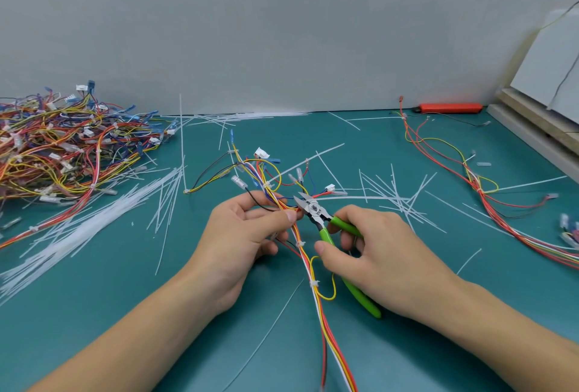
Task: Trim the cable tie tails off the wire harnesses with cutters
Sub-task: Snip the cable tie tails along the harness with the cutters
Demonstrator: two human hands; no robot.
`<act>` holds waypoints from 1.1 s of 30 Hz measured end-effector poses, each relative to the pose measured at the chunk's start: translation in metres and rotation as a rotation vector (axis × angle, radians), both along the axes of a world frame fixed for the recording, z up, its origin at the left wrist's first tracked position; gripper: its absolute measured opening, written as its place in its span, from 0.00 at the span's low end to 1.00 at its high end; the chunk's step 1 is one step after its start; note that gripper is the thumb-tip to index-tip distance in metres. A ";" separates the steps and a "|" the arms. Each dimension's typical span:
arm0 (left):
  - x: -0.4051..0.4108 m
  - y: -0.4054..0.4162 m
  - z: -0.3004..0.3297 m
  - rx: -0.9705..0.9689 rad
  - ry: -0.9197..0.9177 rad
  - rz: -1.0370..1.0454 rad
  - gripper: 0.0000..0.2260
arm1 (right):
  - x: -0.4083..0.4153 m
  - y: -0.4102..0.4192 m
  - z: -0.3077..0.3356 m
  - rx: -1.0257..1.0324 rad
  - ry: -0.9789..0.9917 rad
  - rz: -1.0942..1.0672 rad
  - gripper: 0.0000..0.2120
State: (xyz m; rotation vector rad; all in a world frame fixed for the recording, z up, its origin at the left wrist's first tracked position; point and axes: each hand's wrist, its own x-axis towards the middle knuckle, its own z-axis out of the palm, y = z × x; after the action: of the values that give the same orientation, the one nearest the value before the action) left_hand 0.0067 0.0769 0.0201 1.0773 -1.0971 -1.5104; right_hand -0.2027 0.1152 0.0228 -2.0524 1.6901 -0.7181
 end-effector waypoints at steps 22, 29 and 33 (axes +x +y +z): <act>0.000 0.000 0.000 -0.030 -0.022 -0.020 0.15 | -0.003 -0.008 0.010 0.131 -0.756 -0.117 0.22; 0.001 0.000 0.000 -0.031 -0.027 -0.042 0.14 | -0.033 -0.018 0.024 -0.363 0.006 -0.372 0.13; 0.001 0.000 0.000 -0.044 -0.056 -0.056 0.09 | -0.053 -0.026 0.033 -0.481 0.223 -0.466 0.12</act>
State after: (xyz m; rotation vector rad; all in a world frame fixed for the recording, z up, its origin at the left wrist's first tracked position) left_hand 0.0078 0.0768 0.0200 1.0723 -1.2031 -1.5004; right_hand -0.2552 0.0894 0.0555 -2.1131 2.3529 -1.1746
